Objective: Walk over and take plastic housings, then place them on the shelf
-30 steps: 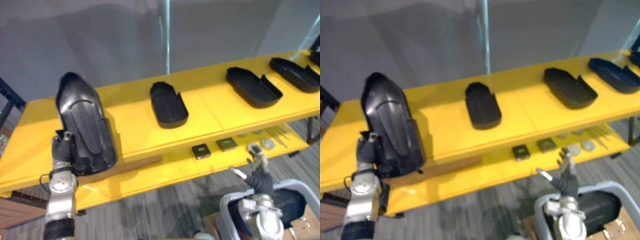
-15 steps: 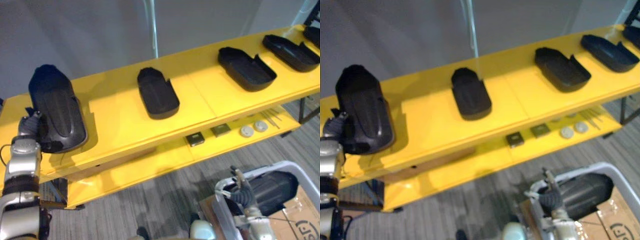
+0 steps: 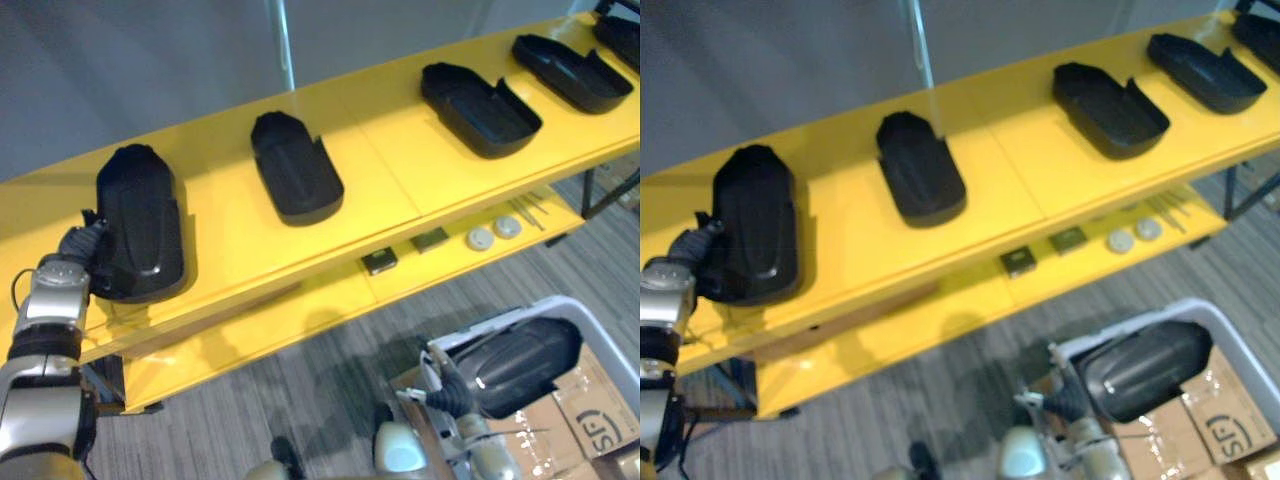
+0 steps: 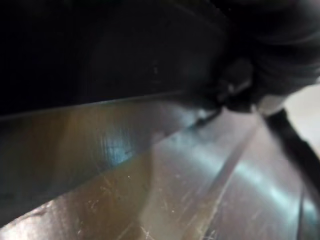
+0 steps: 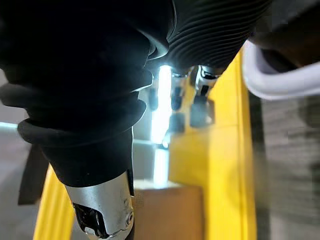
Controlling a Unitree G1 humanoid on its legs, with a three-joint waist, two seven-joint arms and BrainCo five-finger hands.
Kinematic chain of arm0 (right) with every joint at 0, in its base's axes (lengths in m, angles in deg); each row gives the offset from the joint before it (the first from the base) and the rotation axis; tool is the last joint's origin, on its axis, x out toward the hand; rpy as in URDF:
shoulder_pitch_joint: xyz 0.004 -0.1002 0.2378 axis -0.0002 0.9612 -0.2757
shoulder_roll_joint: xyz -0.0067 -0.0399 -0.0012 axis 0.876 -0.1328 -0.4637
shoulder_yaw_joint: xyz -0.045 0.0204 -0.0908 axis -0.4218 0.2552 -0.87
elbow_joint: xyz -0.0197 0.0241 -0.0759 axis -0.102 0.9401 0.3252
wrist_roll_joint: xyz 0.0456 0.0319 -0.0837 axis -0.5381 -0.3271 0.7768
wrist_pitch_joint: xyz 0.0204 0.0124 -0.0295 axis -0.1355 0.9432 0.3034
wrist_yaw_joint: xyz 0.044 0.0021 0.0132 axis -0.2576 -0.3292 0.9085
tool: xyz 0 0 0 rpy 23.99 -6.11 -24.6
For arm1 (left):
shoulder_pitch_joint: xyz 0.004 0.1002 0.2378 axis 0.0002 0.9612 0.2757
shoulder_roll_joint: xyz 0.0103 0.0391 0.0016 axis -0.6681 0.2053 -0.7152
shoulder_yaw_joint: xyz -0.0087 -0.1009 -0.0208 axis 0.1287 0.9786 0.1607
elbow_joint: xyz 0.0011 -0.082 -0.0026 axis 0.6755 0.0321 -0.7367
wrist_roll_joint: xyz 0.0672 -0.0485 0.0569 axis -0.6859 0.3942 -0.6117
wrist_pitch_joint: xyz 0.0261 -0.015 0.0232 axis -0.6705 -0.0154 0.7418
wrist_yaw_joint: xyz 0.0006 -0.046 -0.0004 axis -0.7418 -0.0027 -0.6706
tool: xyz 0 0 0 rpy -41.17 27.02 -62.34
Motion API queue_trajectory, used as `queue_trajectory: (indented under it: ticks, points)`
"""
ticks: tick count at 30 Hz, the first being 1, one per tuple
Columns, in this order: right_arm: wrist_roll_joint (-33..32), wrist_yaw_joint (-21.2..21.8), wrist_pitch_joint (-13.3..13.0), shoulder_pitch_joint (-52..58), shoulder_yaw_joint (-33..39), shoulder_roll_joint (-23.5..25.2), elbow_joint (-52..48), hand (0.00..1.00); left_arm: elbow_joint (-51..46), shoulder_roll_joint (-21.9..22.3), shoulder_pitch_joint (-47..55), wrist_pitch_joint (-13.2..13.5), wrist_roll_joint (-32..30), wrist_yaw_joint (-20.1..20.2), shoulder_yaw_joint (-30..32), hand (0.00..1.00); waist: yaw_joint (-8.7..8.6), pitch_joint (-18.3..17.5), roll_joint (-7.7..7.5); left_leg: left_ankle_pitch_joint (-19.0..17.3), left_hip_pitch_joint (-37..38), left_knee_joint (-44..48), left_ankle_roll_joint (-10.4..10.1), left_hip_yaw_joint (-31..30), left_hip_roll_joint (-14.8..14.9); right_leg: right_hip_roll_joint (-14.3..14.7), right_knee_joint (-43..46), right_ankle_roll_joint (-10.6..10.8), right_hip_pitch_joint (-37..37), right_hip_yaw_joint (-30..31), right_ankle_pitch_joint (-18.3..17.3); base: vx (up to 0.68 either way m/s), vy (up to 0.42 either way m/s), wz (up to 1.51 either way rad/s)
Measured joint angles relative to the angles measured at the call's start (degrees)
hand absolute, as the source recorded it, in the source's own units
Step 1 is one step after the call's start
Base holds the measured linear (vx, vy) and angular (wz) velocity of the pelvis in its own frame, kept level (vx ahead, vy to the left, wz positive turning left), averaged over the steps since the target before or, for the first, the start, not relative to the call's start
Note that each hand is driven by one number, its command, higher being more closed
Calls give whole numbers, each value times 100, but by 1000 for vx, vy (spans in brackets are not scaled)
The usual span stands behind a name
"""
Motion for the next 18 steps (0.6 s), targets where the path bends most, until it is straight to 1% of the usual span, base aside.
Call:
queue_trajectory:
  ticks: [4,7,9,12,14,18]
  points:
    - [0,-49,-5,-2,-188,-17,105,0,5,0,-9,7,183,-243,-7,100,-12,185,-2,-80,-30,152,4,14,29,0,47,1,-12,37,1,-38,-7,-3]
    - [-4,-133,-9,-4,-282,-54,183,0,122,0,-65,4,213,-454,-9,100,-17,201,0,-98,-201,220,8,30,22,-7,58,28,-189,94,41,-15,-2,-3]
    - [-8,-144,-14,-4,-350,-55,183,0,198,1,-153,-3,219,-553,-9,100,-22,260,-36,-111,-214,286,18,38,28,-11,55,30,-184,111,51,4,1,-4]
    - [-95,-238,-21,-4,-436,-59,183,0,217,1,-276,-10,252,-696,-12,100,-31,305,-34,-149,-272,369,25,27,43,-13,51,31,-192,110,55,0,0,0]
    - [-131,-256,-21,-4,-453,-59,182,0,227,1,-326,-26,399,-750,-13,100,-39,307,-30,-161,-288,390,19,28,51,-13,42,31,-195,111,62,0,0,0]
    - [-178,-276,-21,-4,-517,-63,182,0,420,0,-472,-39,435,-796,-119,100,-40,313,-27,-244,-334,533,16,35,122,-7,41,23,-188,119,68,-4,3,-2]
